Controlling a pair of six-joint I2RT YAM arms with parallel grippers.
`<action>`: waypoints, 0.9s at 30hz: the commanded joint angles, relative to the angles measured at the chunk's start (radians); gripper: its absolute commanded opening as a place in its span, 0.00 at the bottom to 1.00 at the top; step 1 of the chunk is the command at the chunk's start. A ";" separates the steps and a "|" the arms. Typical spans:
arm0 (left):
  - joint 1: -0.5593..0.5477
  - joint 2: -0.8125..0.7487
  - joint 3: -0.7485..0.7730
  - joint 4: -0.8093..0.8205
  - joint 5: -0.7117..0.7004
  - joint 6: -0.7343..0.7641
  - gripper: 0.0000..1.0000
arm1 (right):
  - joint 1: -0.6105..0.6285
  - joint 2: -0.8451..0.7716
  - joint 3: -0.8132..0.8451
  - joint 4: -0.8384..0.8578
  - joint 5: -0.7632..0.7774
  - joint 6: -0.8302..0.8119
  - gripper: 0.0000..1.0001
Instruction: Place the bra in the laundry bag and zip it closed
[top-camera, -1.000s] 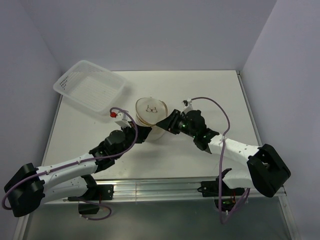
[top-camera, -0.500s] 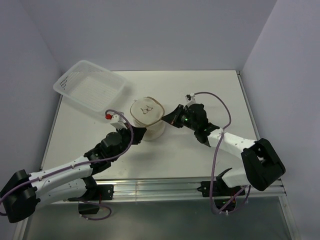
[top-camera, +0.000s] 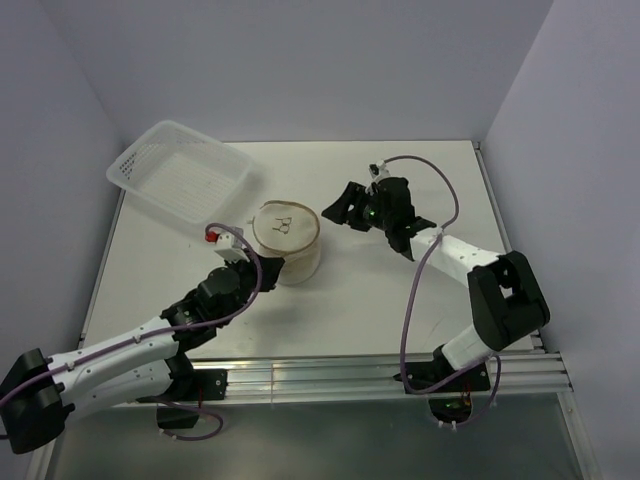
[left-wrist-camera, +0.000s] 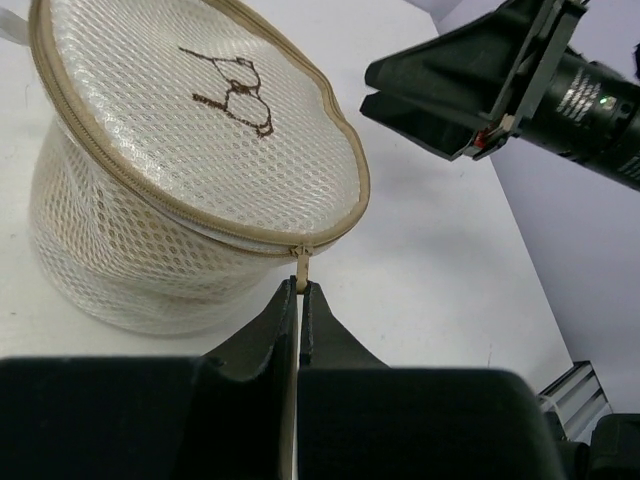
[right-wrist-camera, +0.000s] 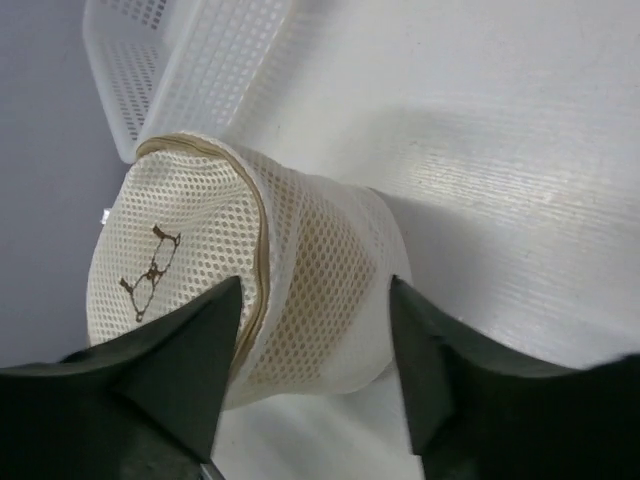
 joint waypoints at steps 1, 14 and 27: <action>-0.004 0.075 0.046 0.099 0.054 -0.002 0.00 | 0.024 -0.105 -0.022 -0.032 0.064 -0.017 0.72; -0.004 0.186 0.098 0.183 0.133 -0.039 0.00 | 0.228 -0.274 -0.231 0.129 0.098 0.189 0.65; -0.004 0.112 0.048 0.151 0.109 -0.036 0.00 | 0.217 -0.210 -0.168 0.122 0.175 0.177 0.14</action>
